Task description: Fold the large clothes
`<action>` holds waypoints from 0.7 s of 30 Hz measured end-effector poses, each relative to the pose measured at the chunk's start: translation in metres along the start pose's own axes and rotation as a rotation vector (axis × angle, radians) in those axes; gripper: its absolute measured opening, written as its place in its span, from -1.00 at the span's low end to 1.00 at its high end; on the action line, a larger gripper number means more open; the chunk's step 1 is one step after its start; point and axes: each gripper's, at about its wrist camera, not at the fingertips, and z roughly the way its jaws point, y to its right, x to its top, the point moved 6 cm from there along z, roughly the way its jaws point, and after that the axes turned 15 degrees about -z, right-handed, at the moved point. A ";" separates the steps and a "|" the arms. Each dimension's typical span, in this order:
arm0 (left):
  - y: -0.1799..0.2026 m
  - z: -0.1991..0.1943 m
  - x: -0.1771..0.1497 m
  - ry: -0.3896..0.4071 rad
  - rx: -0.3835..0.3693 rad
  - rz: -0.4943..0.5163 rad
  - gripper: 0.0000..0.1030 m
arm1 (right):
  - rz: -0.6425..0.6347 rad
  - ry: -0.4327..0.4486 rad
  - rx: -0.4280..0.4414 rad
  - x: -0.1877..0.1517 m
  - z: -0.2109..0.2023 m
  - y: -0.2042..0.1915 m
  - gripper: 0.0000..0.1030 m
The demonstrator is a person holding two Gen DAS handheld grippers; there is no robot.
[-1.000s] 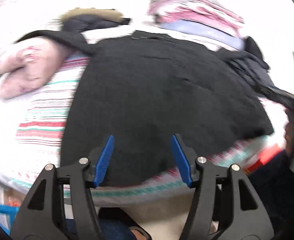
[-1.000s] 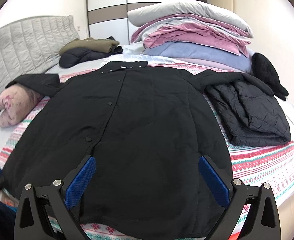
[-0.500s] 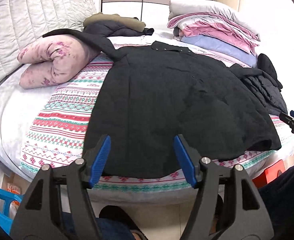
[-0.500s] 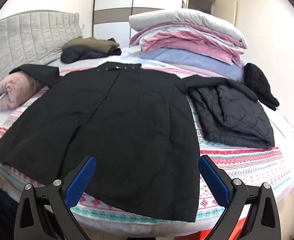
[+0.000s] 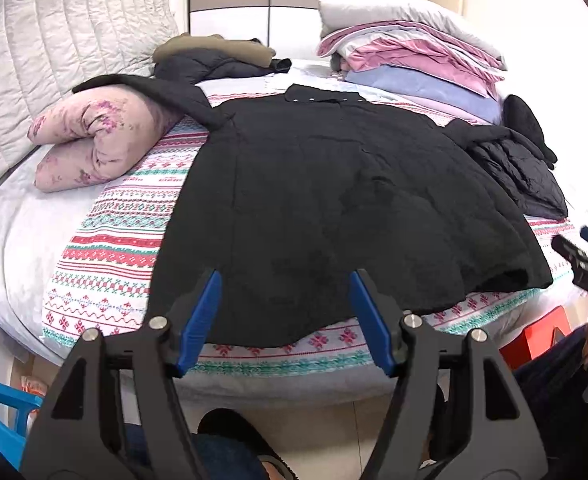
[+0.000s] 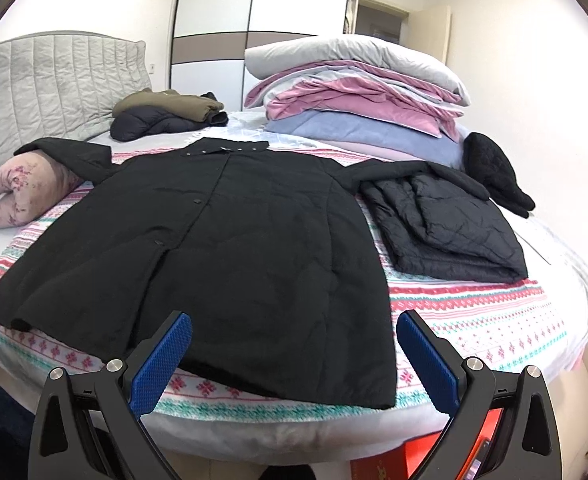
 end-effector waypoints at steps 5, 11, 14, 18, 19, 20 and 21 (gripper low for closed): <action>-0.066 0.024 0.001 -0.098 0.115 -0.136 0.36 | 0.095 -0.144 0.035 -0.033 0.028 0.030 0.99; -0.086 0.043 -0.040 -0.259 0.128 -0.032 0.36 | -0.002 -0.342 0.018 -0.081 0.068 0.039 0.65; -0.080 0.053 -0.035 -0.245 0.148 -0.007 0.37 | -0.020 -0.324 0.012 -0.079 0.077 0.037 0.19; -0.100 0.089 -0.024 -0.328 0.133 -0.211 0.30 | 0.034 -0.362 0.069 -0.076 0.100 0.031 -0.28; -0.105 0.093 -0.019 -0.326 0.084 -0.286 -0.04 | 0.065 -0.357 0.093 -0.073 0.101 0.032 -0.48; -0.110 0.094 -0.012 -0.305 0.057 -0.338 -0.46 | 0.101 -0.347 0.103 -0.071 0.102 0.037 -0.76; -0.110 0.093 -0.007 -0.294 0.047 -0.352 -0.74 | 0.156 -0.333 0.121 -0.070 0.099 0.043 -0.77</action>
